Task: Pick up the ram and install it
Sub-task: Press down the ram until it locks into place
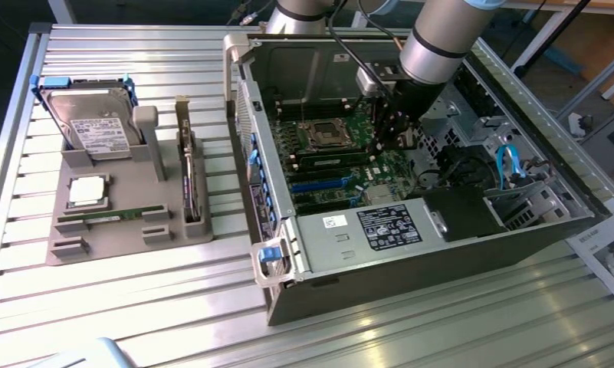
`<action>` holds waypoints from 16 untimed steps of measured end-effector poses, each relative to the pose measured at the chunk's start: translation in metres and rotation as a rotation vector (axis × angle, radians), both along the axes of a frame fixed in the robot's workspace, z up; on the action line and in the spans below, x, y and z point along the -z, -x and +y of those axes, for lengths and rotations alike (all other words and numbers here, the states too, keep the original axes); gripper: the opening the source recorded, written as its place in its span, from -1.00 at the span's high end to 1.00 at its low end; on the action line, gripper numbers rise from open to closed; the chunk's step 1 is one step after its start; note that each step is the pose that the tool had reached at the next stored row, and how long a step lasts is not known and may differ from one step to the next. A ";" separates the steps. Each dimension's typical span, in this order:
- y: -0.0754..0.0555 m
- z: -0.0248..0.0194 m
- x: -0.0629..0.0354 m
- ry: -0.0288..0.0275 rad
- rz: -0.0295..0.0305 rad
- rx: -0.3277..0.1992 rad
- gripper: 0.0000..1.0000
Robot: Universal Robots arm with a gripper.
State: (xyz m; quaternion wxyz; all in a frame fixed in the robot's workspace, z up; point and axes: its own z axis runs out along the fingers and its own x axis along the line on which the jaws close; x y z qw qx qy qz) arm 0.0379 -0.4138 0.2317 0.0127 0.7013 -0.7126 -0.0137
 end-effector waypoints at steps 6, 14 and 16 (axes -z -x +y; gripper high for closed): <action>0.000 0.0000 0.0006 0.0001 0.0000 0.000 0.80; 0.000 0.0001 0.0002 -0.0006 -0.0001 0.000 0.80; 0.000 0.0000 -0.0032 -0.0001 0.0004 0.000 0.80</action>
